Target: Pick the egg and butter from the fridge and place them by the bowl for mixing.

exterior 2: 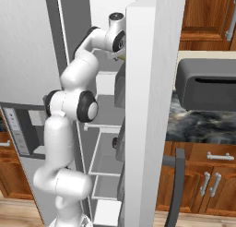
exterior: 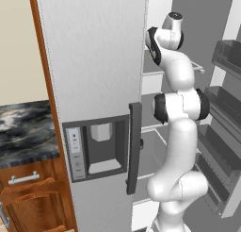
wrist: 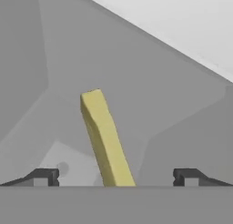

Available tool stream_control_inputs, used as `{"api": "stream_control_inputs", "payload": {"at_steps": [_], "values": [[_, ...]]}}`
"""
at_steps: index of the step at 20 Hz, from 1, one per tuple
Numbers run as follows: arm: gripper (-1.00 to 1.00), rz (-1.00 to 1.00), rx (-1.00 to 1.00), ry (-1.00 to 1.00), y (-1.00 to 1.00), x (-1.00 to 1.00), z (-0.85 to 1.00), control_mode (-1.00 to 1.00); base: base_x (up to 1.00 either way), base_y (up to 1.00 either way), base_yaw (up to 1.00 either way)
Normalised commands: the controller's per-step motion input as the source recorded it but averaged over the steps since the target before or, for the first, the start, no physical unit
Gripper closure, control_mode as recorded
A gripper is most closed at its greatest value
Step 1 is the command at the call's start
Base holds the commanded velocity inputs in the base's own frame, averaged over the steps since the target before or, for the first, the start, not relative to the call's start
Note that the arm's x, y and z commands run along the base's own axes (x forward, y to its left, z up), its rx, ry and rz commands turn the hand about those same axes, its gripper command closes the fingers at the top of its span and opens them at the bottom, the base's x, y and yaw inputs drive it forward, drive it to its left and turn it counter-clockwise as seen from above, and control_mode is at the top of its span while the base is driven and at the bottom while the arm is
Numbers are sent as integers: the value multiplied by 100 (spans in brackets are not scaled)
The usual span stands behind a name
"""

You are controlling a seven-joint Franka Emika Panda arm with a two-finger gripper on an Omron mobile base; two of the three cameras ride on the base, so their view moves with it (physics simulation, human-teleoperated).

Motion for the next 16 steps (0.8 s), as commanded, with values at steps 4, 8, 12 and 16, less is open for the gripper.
{"api": "stream_control_inputs", "payload": {"at_steps": [4,8,12,16], "values": [[-100,0,0,12,-11,31,5,-100,0,0,0],[-100,0,0,11,-11,34,2,-100,0,0,0],[-100,1,0,11,-5,10,-11,-100,0,0,0],[-100,3,0,1,4,-22,-38,-100,0,0,0]]}}
